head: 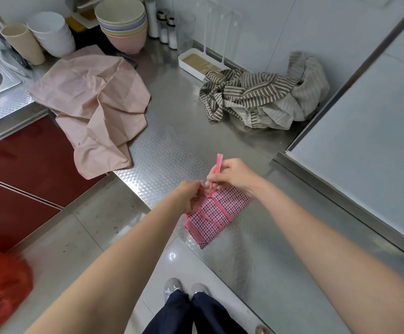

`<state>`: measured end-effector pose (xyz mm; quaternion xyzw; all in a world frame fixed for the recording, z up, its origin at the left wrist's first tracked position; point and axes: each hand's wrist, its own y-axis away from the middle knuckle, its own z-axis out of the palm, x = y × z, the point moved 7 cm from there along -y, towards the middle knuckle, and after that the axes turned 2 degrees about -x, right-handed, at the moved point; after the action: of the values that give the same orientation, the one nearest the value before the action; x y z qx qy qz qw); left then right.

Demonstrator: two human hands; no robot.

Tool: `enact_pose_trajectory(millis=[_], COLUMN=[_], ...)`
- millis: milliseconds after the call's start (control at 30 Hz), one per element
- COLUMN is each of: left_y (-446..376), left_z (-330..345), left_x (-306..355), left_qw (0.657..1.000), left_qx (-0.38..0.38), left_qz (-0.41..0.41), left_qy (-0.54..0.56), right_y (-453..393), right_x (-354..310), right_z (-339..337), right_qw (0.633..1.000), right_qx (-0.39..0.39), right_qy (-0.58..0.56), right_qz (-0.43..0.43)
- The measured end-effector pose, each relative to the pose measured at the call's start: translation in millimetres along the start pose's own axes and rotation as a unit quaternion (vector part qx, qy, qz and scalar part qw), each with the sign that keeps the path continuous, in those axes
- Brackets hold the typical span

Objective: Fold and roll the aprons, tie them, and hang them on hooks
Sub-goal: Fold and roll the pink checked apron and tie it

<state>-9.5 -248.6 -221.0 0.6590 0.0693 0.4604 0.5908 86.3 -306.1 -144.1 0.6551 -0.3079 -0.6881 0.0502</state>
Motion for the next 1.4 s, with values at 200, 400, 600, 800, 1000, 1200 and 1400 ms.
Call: enact_pose_trajectory(millis=[200,400,600,800,1000,1200,1400], left_y=[11.2,12.4,17.0,36.3,44.8,37.0,38.2], left_z=[4.2,10.7,12.7,10.9,23.0,16.9,24.9], left_x=[5.1,3.6,19.6,33.0,36.7,23.5,21.9], left_qw=[0.999,0.995,0.992,0.979,0.973,0.980,0.969], left_qx=[-0.008,0.009,-0.009,-0.051,-0.095,-0.144,-0.226], left_qz=[0.013,0.017,0.113,0.196,0.211,0.135,0.098], left_qy=[0.051,0.100,0.055,-0.018,-0.028,-0.005,0.019], right_y=[-2.0,-2.5,-5.6,-6.3,-9.5,-7.5,1.4], right_x=[11.7,26.1,16.5,18.1,5.3,20.8,15.0], right_z=[2.1,17.4,1.2,0.7,-4.0,-1.3,-6.7], right_qw=[0.990,0.988,0.994,0.996,0.968,0.982,0.998], right_qx=[0.062,0.006,0.094,0.065,0.169,0.128,0.033], right_qy=[-0.122,-0.120,-0.013,0.051,0.184,-0.136,-0.049], right_qz=[0.020,0.100,0.055,0.039,0.010,0.034,0.038])
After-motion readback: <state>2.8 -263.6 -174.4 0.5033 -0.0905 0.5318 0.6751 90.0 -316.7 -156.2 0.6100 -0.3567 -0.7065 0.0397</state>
